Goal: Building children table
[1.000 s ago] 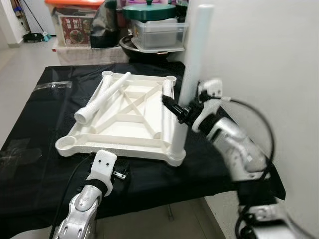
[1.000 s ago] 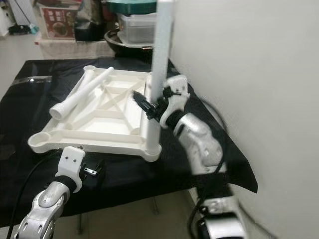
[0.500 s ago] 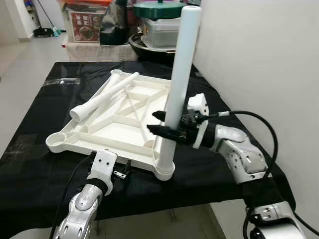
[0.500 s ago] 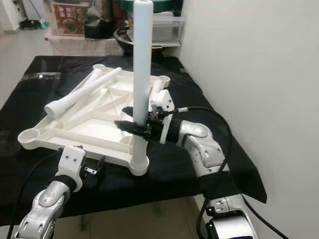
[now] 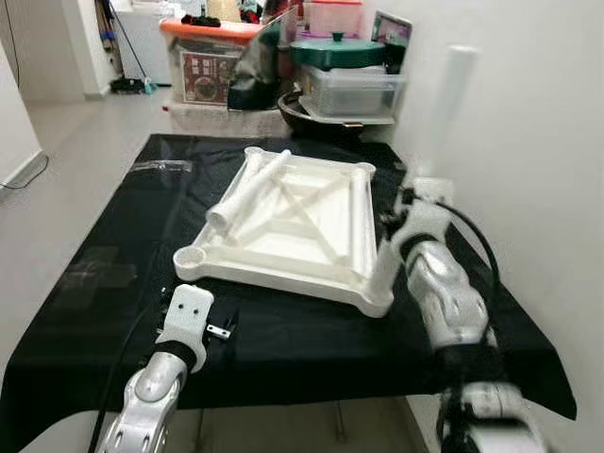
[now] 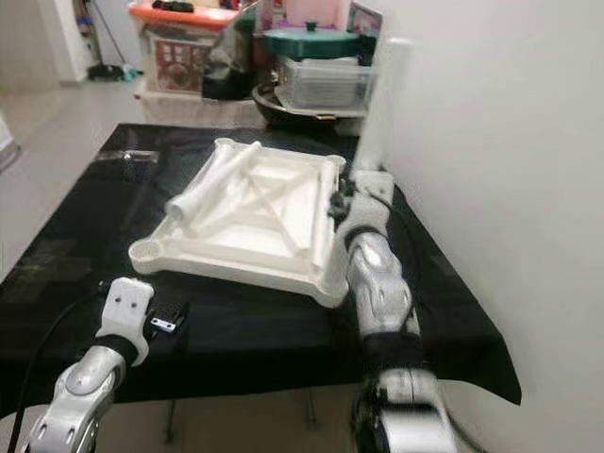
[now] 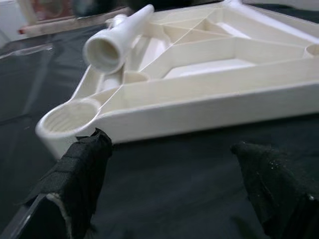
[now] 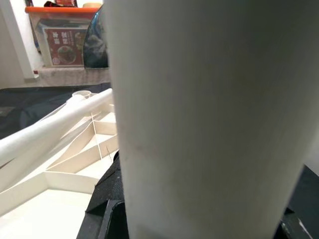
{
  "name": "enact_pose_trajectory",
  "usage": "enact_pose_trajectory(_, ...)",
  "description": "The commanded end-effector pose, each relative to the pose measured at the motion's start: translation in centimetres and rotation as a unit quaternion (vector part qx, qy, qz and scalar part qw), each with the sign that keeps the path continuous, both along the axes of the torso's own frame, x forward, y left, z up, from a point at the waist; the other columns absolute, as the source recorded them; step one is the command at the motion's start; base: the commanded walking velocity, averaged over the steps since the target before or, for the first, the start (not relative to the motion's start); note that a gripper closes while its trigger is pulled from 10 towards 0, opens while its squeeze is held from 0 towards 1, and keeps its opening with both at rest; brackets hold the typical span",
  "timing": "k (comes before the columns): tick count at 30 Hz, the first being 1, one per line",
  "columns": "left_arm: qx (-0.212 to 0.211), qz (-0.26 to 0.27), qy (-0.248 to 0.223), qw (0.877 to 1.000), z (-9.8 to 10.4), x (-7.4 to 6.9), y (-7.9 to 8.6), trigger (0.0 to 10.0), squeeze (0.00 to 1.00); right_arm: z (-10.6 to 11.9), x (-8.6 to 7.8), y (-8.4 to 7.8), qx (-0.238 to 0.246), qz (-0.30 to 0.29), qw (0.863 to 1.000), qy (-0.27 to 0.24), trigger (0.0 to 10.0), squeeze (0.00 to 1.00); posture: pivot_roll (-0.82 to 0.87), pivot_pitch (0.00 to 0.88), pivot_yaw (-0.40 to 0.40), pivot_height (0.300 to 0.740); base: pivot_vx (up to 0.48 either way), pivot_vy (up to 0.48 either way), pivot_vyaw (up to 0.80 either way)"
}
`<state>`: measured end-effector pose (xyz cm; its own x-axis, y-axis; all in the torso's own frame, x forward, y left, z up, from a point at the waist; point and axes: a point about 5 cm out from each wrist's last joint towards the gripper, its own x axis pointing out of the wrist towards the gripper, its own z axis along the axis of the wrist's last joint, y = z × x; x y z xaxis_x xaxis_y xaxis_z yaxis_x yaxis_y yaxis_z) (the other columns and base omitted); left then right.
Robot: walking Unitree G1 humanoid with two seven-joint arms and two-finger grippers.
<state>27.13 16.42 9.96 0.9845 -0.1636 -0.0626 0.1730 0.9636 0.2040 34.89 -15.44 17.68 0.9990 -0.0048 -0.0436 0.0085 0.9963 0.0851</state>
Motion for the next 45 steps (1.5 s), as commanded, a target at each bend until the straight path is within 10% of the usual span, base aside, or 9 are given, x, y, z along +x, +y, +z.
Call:
enact_pose_trajectory(1, 0.001, -0.010, 0.004, 1.000, -0.1, -0.1, -0.4, 10.0, 0.00, -2.8, -1.3, 2.1, 0.008, 0.086, 0.995, 0.059, 10.0, 0.00, 0.11, 0.000, -0.081, 0.740, 0.000, 0.000, 0.00)
enact_pose_trajectory(4, 0.002, -0.009, 0.005, 1.000, -0.2, -0.1, -0.3, 10.0, 0.00, -2.2, -1.6, 3.4, 0.010, 0.133, 0.990, 0.039, 10.0, 0.00, 0.11, 0.000, -0.081, 0.740, 0.000, 0.000, 0.00)
enact_pose_trajectory(5, 0.004, -0.011, 0.007, 1.000, -0.3, -0.2, -0.3, 10.0, 0.00, -0.9, -2.4, 4.9, 0.042, 0.223, 0.974, 0.008, 10.0, 1.00, 0.10, 0.000, -0.075, 0.740, 0.000, 0.000, 0.00)
enact_pose_trajectory(10, 0.004, -0.015, 0.006, 1.000, -0.2, 0.2, -0.5, 10.0, 0.00, 1.7, -3.3, 6.1, 0.051, 0.377, 0.924, -0.032, 10.0, 1.00, 0.10, 0.000, -0.075, 0.740, 0.000, 0.000, 0.00)
enact_pose_trajectory(11, 0.005, -0.014, 0.000, 1.000, 0.1, 0.4, -0.4, 10.0, 0.00, 2.8, -3.6, 6.0, 0.019, 0.467, 0.882, -0.060, 10.0, 0.00, 0.12, 0.000, -0.083, 0.740, 0.000, 0.000, 0.00)
enact_pose_trajectory(22, 0.007, -0.002, -0.002, 1.000, 0.0, 0.2, 0.0, 10.0, 0.00, 1.3, -3.9, 7.2, -0.018, 0.602, 0.798, -0.037, 5.7, 0.00, 0.14, 0.000, -0.105, 0.740, 0.000, 0.000, 0.00)
enact_pose_trajectory(26, 0.005, -0.004, -0.001, 1.000, -0.1, 0.1, -0.2, 10.0, 0.00, 0.6, -2.3, 8.6, 0.015, 0.553, 0.833, -0.022, 0.0, 0.00, 0.15, 0.000, -0.103, 0.740, 0.000, 0.000, 0.00)
enact_pose_trajectory(35, 0.012, -0.008, 0.000, 1.000, 0.1, 0.3, 0.1, 10.0, 0.00, -2.9, 1.4, 4.1, 0.024, 0.114, 0.990, 0.082, 0.0, 0.00, 0.14, 0.000, -0.093, 0.740, 0.000, 0.000, 0.00)
enact_pose_trajectory(45, 0.008, -0.012, 0.006, 1.000, -0.3, -0.1, -0.1, 10.0, 0.00, -2.6, -2.5, 2.8, -0.004, -0.021, 0.996, 0.081, 3.1, 0.00, 0.12, 0.000, -0.080, 0.740, 0.000, 0.000, 0.00)
